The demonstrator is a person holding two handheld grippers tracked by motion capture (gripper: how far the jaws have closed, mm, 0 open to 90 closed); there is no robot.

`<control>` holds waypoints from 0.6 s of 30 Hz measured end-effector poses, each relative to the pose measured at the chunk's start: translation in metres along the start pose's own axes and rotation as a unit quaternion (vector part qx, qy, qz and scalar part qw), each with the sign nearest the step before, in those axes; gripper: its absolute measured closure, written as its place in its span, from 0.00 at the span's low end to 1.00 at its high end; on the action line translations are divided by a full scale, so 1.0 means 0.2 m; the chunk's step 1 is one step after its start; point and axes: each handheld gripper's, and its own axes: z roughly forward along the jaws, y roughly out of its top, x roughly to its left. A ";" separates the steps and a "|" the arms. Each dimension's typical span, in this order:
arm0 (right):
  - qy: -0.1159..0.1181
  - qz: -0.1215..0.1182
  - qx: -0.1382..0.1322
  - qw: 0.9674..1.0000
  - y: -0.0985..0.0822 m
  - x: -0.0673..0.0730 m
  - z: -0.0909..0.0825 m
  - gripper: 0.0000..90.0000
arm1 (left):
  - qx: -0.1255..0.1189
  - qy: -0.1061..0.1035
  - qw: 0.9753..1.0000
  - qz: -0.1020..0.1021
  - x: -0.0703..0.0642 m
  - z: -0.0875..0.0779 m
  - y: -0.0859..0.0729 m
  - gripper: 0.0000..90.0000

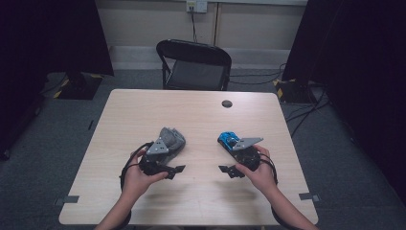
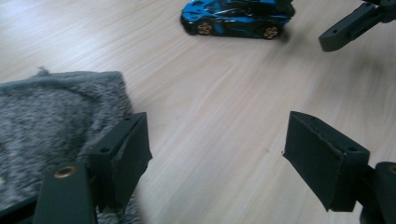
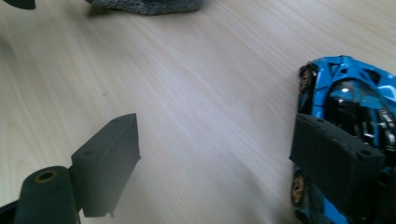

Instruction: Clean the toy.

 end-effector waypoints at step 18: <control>0.031 -0.018 0.010 0.999 -0.08 0.15 0.07 0.17 | 0.032 -0.039 0.998 0.030 -0.13 0.13 -0.08 0.24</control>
